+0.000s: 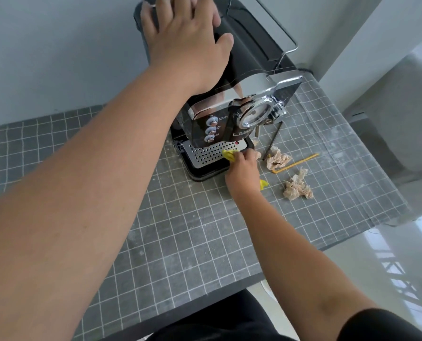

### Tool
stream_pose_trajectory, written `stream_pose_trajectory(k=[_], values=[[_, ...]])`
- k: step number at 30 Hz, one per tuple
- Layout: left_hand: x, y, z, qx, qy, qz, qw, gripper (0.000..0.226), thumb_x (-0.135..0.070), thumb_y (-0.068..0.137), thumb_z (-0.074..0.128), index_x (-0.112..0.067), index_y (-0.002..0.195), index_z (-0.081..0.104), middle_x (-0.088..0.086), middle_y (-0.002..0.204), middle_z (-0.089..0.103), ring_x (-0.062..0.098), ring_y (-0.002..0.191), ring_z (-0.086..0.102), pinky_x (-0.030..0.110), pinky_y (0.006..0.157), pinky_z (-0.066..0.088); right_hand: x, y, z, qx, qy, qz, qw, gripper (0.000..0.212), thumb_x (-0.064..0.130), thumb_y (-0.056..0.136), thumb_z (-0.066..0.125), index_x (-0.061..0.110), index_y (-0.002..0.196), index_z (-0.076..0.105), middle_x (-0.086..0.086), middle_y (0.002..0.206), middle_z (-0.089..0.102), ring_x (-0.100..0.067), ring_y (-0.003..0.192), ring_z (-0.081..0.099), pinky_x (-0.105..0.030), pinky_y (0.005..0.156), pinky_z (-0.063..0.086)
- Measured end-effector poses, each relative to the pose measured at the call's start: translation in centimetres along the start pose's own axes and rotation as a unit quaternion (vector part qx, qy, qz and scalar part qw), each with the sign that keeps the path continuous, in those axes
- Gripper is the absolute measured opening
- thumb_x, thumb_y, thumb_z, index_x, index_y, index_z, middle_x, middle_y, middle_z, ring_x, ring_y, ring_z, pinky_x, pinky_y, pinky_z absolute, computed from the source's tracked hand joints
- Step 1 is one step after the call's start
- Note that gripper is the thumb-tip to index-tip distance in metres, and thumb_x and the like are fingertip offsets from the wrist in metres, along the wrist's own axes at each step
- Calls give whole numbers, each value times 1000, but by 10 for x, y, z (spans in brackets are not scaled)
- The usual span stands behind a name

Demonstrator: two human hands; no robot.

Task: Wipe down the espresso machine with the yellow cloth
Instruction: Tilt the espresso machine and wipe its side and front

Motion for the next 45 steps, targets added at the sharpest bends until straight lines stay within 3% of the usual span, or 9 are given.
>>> stream_pose_trajectory(k=[7, 10, 13, 17, 29, 33, 37, 40, 45], values=[[0, -1, 0, 8, -2, -4, 1000, 41, -50, 89, 35, -25, 118, 47, 0, 133, 41, 27, 135, 25, 51, 116, 4, 51, -37, 36, 81, 47, -66, 993, 30, 4, 91, 48, 2, 119, 57, -10, 122, 44, -25, 97, 54, -35, 93, 49], [0, 0, -1, 15, -11, -6, 1000, 40, -49, 89, 35, -25, 119, 46, 1, 134, 39, 28, 138, 21, 51, 116, 3, 57, -42, 31, 106, 74, -89, 988, 25, 10, 96, 46, 3, 118, 56, -8, 121, 42, -21, 81, 53, -29, 79, 50], [1, 0, -2, 27, -19, -11, 999, 38, -47, 90, 36, -25, 119, 46, 1, 136, 37, 28, 142, 14, 51, 116, 0, 30, -22, 6, 29, 125, -20, 991, 30, 14, 98, 45, 9, 125, 55, -2, 123, 41, -12, 87, 52, -19, 82, 46], [-1, -1, -3, 24, -22, -12, 999, 37, -47, 90, 36, -26, 119, 47, 0, 136, 38, 28, 141, 16, 51, 116, 3, 7, -9, 2, -11, 72, 29, 997, 30, 12, 96, 42, 5, 122, 54, -8, 119, 42, -26, 98, 54, -35, 85, 48], [1, 0, -5, 22, -47, -17, 998, 36, -46, 91, 36, -26, 119, 47, -3, 132, 39, 24, 139, 18, 48, 116, 7, 81, -45, 45, 148, 24, -157, 976, 34, 7, 95, 46, 7, 128, 51, -9, 128, 39, -22, 73, 53, -29, 72, 51], [1, 0, -6, 33, -52, -17, 998, 35, -45, 92, 35, -27, 120, 46, -4, 134, 38, 25, 142, 13, 47, 116, 5, 104, -8, 39, 85, -55, -199, 975, 39, 4, 93, 42, 9, 131, 47, -16, 125, 51, -33, 99, 58, -35, 72, 50], [0, -1, -5, 43, -51, -18, 998, 33, -45, 93, 35, -29, 119, 45, -4, 134, 37, 26, 142, 11, 48, 116, 4, 112, 10, 59, 120, -139, -146, 972, 35, 20, 100, 32, 8, 127, 50, -9, 128, 55, -23, 108, 53, 0, 50, 36], [1, 0, -4, 37, -54, -20, 998, 32, -45, 92, 35, -29, 118, 45, -4, 133, 38, 26, 141, 13, 49, 116, 5, 121, 10, 55, 126, -100, -105, 981, 29, 11, 97, 38, 7, 121, 53, -9, 123, 55, -26, 103, 56, -10, 60, 37], [2, -1, -5, 33, -68, -26, 997, 32, -45, 92, 37, -28, 117, 46, -5, 133, 38, 25, 141, 14, 49, 116, 5, 111, -4, 43, 132, -127, -169, 968, 32, -4, 87, 45, 3, 118, 52, -17, 129, 47, -34, 114, 50, -40, 85, 51]])
Point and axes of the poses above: each hand's wrist, its own y-axis towards the middle knuckle, its own z-axis out of the palm, x = y × z, the point moved 4 cm from there along y, towards the middle knuckle
